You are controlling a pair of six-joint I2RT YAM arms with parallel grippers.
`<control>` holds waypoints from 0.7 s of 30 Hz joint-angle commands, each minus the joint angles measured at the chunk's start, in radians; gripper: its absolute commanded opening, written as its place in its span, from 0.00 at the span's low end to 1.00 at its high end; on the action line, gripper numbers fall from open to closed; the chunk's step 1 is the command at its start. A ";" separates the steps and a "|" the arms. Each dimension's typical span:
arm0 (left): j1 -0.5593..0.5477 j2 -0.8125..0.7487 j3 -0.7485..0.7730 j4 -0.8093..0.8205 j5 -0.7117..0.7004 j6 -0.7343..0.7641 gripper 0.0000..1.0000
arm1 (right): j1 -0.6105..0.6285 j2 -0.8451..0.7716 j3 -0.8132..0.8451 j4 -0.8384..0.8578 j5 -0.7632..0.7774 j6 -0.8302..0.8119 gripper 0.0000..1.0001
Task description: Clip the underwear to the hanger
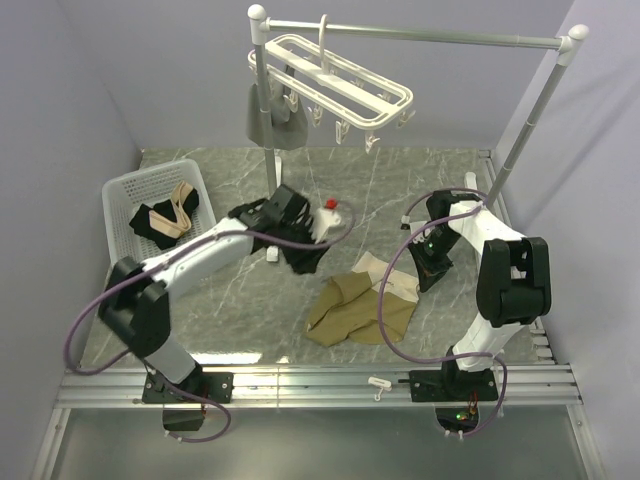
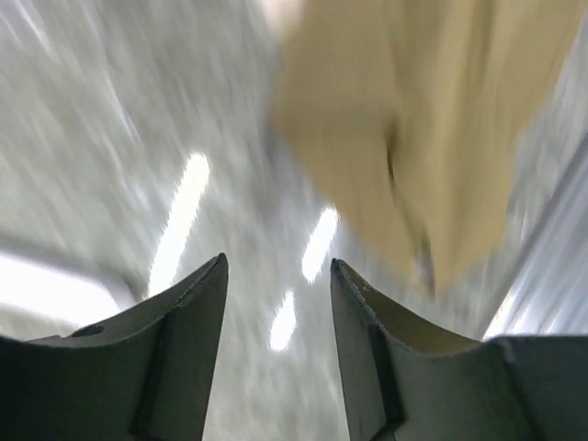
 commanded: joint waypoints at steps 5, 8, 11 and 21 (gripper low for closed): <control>-0.042 0.310 0.274 0.216 0.057 -0.239 0.49 | -0.008 -0.047 -0.008 0.030 0.010 0.003 0.00; -0.071 0.418 0.372 0.229 0.008 -0.288 0.49 | -0.011 -0.048 -0.011 0.033 0.001 0.007 0.00; -0.088 0.502 0.451 0.235 -0.015 -0.311 0.52 | -0.014 -0.045 -0.005 0.030 -0.013 0.009 0.00; -0.128 0.668 0.537 0.251 -0.067 -0.379 0.52 | -0.021 -0.044 -0.010 0.041 -0.021 0.010 0.00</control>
